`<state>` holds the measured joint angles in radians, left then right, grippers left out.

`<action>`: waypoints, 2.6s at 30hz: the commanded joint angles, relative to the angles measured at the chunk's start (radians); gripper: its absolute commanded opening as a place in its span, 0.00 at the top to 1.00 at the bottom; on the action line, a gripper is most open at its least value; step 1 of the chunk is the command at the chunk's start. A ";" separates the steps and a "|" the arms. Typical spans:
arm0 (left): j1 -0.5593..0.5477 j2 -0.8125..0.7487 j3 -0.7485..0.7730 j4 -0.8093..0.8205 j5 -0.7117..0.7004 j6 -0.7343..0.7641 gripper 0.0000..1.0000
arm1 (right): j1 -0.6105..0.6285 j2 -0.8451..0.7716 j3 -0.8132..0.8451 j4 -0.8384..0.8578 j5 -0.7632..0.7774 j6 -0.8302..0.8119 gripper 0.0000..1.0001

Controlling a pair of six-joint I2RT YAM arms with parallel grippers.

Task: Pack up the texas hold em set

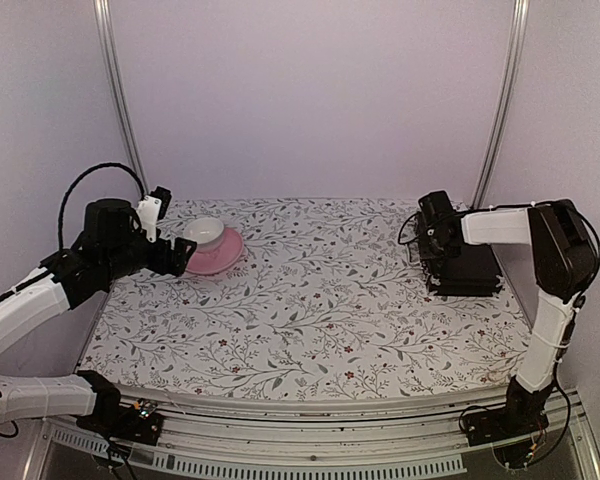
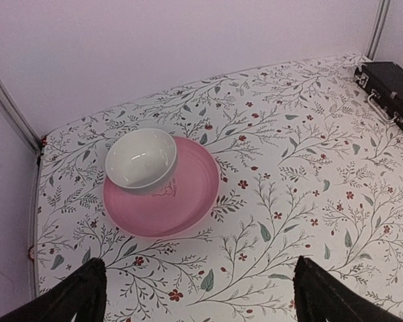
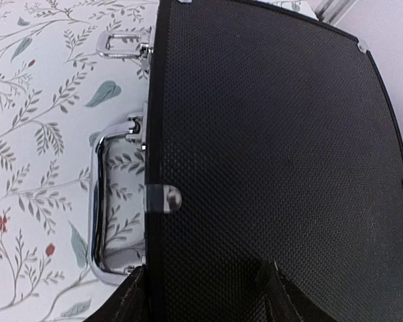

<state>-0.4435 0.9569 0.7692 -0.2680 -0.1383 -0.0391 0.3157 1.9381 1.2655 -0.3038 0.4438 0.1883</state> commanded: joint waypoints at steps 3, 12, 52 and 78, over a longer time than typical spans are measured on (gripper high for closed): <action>0.012 0.004 0.020 0.003 0.015 -0.008 0.03 | 0.049 -0.124 -0.226 -0.233 -0.160 0.117 0.46; 0.012 0.009 0.018 0.006 0.031 -0.012 0.03 | 0.151 -0.327 -0.386 -0.243 -0.230 0.257 0.44; 0.014 0.073 0.018 0.028 0.036 0.010 0.04 | -0.539 0.212 0.293 -0.118 -1.170 -0.288 0.15; -0.146 -0.043 -0.179 0.142 0.258 -0.502 0.14 | 0.284 0.080 0.063 -0.010 -0.976 -0.090 0.19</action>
<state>-0.5797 0.9028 0.6525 -0.2276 0.0834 -0.4164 0.4976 2.0388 1.3754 -0.2840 -0.4629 0.0082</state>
